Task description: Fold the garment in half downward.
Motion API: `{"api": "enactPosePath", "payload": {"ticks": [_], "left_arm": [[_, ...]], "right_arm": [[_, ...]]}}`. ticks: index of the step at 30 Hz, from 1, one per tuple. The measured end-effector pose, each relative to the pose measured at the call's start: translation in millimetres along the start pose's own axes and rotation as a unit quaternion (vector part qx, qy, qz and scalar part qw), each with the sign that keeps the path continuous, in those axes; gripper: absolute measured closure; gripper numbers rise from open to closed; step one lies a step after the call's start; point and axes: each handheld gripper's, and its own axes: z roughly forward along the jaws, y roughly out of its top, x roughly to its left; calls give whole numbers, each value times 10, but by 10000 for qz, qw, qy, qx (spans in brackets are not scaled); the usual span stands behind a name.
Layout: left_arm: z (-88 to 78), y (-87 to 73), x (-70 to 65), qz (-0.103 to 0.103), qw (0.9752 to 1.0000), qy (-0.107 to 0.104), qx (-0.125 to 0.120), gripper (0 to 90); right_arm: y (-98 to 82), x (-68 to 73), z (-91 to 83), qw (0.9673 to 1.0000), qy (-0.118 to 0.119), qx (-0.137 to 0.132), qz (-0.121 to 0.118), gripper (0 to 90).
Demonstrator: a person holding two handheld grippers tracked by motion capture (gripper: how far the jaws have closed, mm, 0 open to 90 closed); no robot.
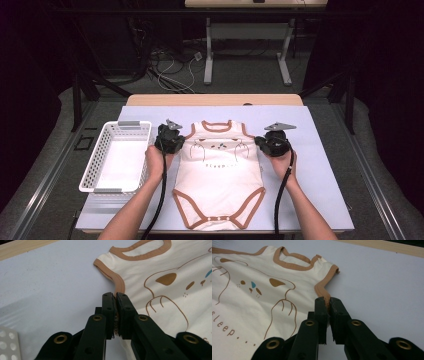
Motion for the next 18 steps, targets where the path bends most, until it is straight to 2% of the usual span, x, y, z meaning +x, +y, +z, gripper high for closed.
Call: {"api": "enactPosePath", "payload": {"ticks": [10,13,18], "left_arm": [[-182,-92,-74,8,9999,-74,-117,854],[-247,-131,-92,11,9998,-114,-151,853],[-336,-209,-164,37,9998,-169,-72,852]], "right_arm": [[-19,75,-228,9997,150,-80,-201,849],[-50,111,-283,9993,186,-35,-307,848],[-110,162,-378,9986,277,81,-441,847]]}}
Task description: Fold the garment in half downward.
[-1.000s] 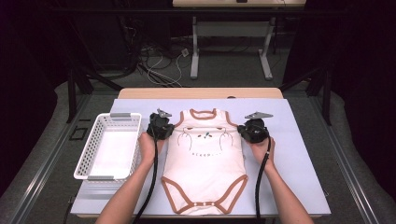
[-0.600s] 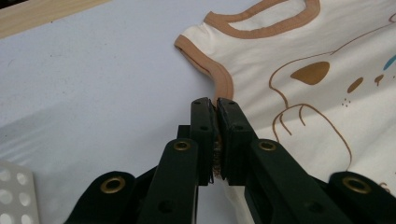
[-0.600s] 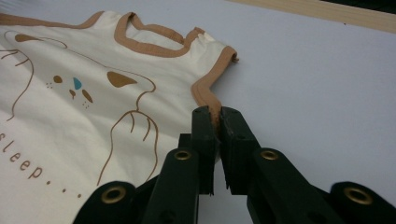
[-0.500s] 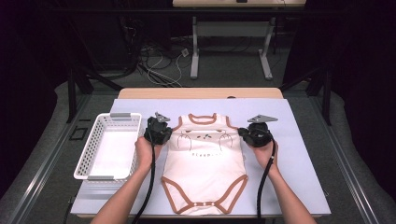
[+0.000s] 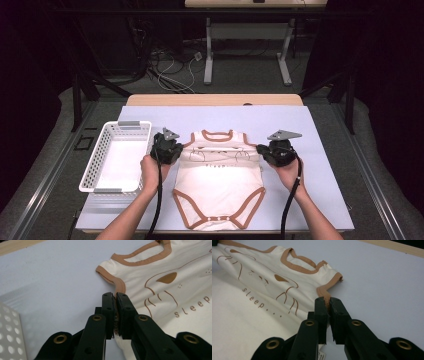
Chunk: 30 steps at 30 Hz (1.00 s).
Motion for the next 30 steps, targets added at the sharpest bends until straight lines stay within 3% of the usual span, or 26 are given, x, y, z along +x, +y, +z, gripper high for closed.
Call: {"api": "enactPosePath", "payload": {"ticks": [8,15,24,30], "left_arm": [[-89,-107,-123,311,9995,91,20,851],[-66,-206,-184,469,9985,89,278,849],[17,-362,-290,656,9959,65,615,843],[81,-446,-315,742,9951,92,652,820]], "right_arm": [[-96,79,-100,9996,91,242,-124,846],[-216,188,-119,9973,179,635,-314,842],[-314,231,-19,9943,181,994,-348,834],[-372,260,66,9910,155,1262,-416,811]]}}
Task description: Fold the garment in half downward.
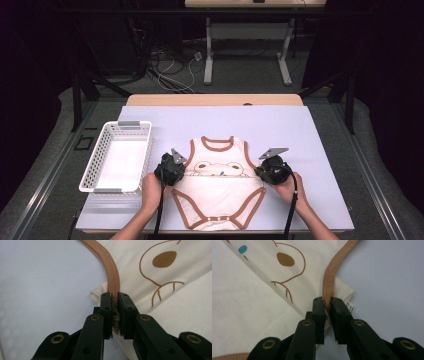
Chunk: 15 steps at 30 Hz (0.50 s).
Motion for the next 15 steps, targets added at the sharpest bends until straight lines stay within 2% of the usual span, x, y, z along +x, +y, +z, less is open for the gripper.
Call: {"api": "enactPosePath", "payload": {"ticks": [1,3,4,5,7,8,10,12,15], "left_arm": [[-1,-5,-4,-18,10000,-5,-11,815],[-3,-17,6,-40,10000,19,-68,772],[-16,-15,22,-14,10000,13,-33,736],[-23,-14,30,-56,10000,25,-49,687],[-41,-3,58,-96,9999,19,-108,607],[-51,7,68,-136,9998,-3,-120,551],[-68,24,85,-118,9997,-22,-197,510],[-70,46,88,-151,9996,-21,-217,452],[-64,90,104,-163,9995,-81,-248,401]], "right_arm": [[4,-9,-8,9999,-22,88,-68,797],[7,-1,2,10000,0,-51,7,731],[7,-6,-9,9999,83,-69,30,699],[13,-8,-23,10000,61,-45,34,666],[30,-13,-52,9998,90,-135,78,616],[43,-18,-59,9996,118,-216,97,560],[77,-27,-93,9996,136,-192,154,525],[106,-24,-96,9991,104,-336,219,455],[163,-36,-80,9991,87,-350,239,431]]}}
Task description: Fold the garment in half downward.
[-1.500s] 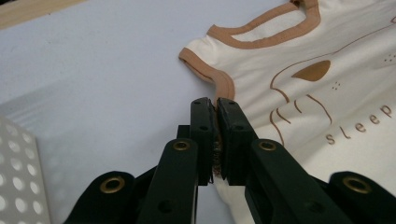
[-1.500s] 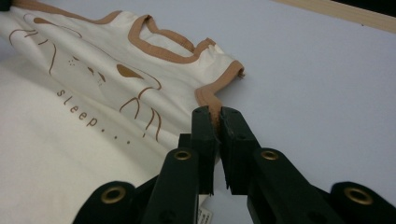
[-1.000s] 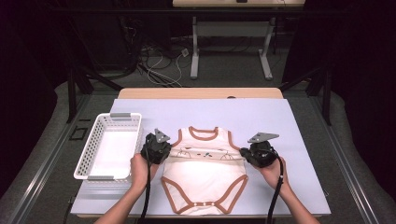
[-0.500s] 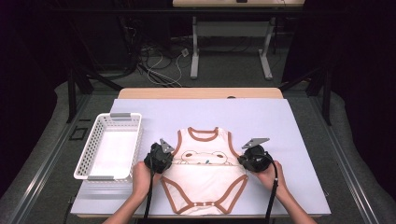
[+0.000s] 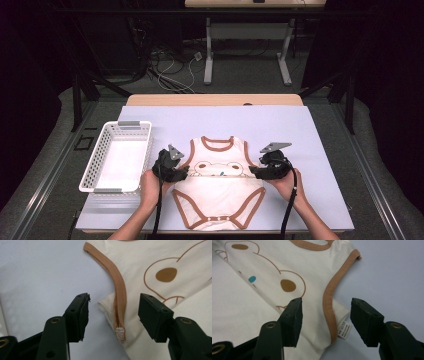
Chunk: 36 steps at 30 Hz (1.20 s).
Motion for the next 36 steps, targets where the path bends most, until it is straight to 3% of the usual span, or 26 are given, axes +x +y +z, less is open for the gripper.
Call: {"api": "enactPosePath", "payload": {"ticks": [9,13,14,19,21,25,26,29,32,36], "left_arm": [[119,181,98,-348,9990,-252,-87,326],[267,267,179,-545,9978,-382,68,337],[300,281,199,-571,9976,-378,124,351],[474,317,316,-1129,9904,-746,283,436],[511,343,316,-1090,9910,-710,300,470],[550,408,231,-548,9970,-382,394,480],[557,417,216,-459,9972,-457,368,493],[559,433,189,-388,9973,-477,402,511],[563,419,197,-493,9967,-541,350,541],[562,422,185,-500,9965,-573,343,587]], "right_arm": [[167,-35,218,9998,-55,14,164,498],[205,-52,377,9997,-37,-75,234,528],[215,-49,400,9996,-57,18,275,534],[257,-65,509,9992,-103,97,370,558],[275,-77,549,9990,-132,124,410,568],[296,-79,599,9986,-222,164,456,596],[297,-75,606,9987,-255,183,404,602],[303,-63,609,9986,-291,204,397,610],[302,-71,610,9986,-334,198,368,639],[277,-126,612,9986,-196,74,489,703]]}}
